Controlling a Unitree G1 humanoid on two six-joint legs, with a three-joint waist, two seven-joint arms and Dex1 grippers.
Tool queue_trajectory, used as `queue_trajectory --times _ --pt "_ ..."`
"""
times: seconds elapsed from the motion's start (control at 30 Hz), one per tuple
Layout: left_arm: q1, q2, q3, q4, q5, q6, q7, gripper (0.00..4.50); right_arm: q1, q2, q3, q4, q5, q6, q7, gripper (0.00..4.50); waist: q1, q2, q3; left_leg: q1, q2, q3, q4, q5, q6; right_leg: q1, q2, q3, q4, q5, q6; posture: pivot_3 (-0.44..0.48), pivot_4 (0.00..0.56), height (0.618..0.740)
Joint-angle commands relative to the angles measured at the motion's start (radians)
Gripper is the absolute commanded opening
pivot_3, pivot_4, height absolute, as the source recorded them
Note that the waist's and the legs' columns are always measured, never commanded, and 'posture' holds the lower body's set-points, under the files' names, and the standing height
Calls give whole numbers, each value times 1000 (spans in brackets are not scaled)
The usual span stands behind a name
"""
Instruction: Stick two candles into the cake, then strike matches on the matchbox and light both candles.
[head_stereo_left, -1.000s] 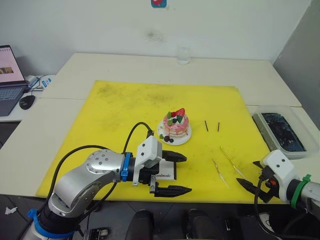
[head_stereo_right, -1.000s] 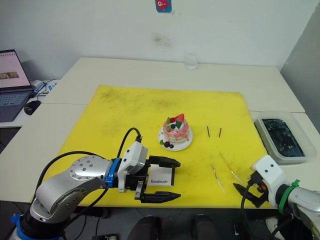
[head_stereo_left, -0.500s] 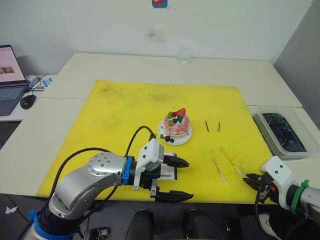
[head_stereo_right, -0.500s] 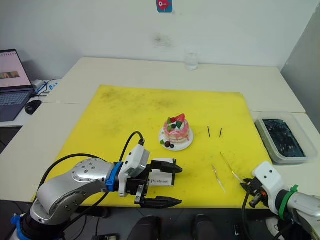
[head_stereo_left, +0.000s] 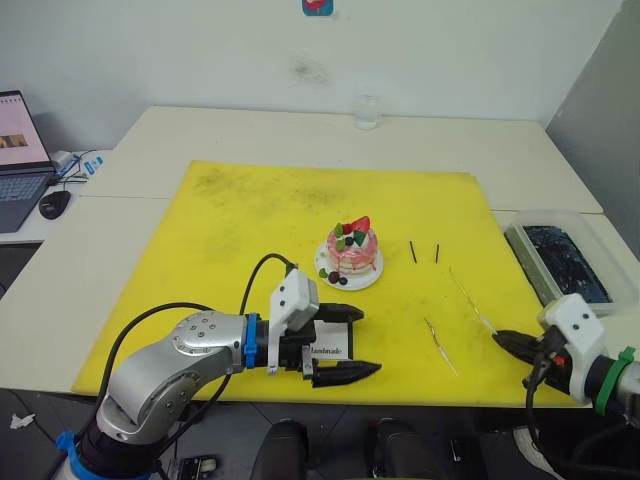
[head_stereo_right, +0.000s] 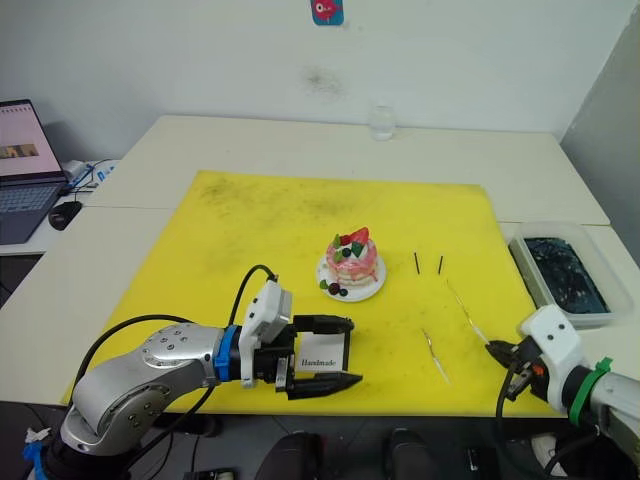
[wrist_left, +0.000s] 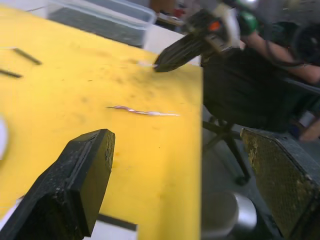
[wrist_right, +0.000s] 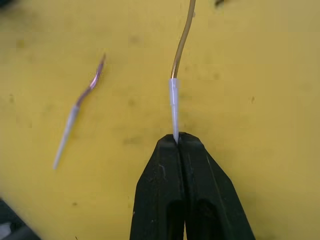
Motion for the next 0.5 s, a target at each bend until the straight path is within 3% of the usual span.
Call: queue_trajectory --times 0.03,0.27,0.5 --pt "-25 -44 64 11 -131 84 68 4500 -124 42 -58 -51 202 72 -58 44 -1 0 0 0 0 0 0 0 0 0 0 0 0 0 1 0 150 740" --pt "-155 -191 181 139 -592 218 325 4500 -383 70 -3 -14 757 161 -321 44 1 -1 0 -1 -1 -1 0 0 0 0 0 0 0 1 1 0 150 740" --pt "-236 -252 200 223 -851 167 476 4500 -471 -11 132 16 1074 95 -497 44 1 -1 0 -2 -1 -1 0 0 0 0 0 1 -1 1 2 0 150 740"
